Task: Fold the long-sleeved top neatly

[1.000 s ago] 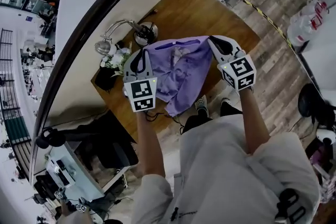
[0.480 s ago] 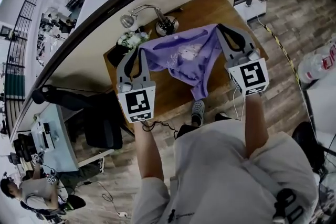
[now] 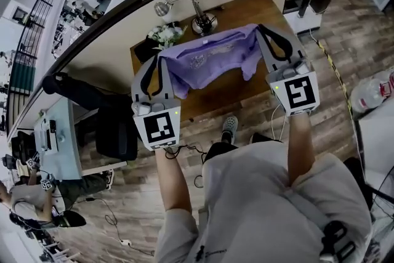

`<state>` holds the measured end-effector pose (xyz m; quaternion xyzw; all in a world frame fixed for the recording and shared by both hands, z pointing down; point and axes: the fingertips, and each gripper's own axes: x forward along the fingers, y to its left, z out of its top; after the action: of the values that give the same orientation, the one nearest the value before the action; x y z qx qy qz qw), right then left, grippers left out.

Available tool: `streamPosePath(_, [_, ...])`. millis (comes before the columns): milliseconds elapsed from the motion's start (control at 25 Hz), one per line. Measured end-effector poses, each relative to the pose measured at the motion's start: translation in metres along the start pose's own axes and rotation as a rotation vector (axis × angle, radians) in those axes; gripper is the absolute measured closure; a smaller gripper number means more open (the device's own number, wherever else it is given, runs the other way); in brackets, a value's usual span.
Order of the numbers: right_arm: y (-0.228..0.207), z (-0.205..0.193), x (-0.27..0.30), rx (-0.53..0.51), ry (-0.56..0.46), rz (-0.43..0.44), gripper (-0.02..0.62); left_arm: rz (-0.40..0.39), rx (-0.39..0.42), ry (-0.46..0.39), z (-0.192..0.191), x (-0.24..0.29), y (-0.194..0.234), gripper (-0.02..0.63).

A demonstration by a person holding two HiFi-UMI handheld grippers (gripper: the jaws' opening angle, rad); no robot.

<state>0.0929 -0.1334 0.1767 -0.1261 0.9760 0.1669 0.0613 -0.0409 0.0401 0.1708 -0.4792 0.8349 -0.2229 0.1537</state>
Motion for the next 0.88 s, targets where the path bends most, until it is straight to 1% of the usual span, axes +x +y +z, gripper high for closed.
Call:
streamPosePath(160, [0.005, 0.017, -0.030, -0.036, -0.027, 0.011, 0.572, 0.034, -0.005, 0.000, 0.019, -0.034, -0.011, 0.572])
streamPosePath(320, [0.014, 0.037, -0.060, -0.072, -0.065, 0.023, 0.572, 0.066, 0.006, -0.022, 0.037, -0.069, -0.018, 0.572])
streamPosePath(520, [0.022, 0.073, -0.085, -0.102, -0.116, 0.041, 0.572, 0.110, 0.033, -0.059, 0.060, -0.108, -0.013, 0.571])
streamPosePath(640, [0.020, 0.094, -0.095, -0.127, -0.144, 0.034, 0.572, 0.133, 0.049, -0.084, 0.077, -0.123, -0.010, 0.571])
streamPosePath(760, [0.015, 0.110, -0.108, -0.144, -0.167, 0.021, 0.572, 0.140, 0.054, -0.098, 0.090, -0.132, -0.011, 0.571])
streamPosePath(880, [0.013, 0.111, -0.111, -0.190, -0.172, 0.025, 0.572, 0.115, 0.080, -0.133, 0.098, -0.131, -0.012, 0.571])
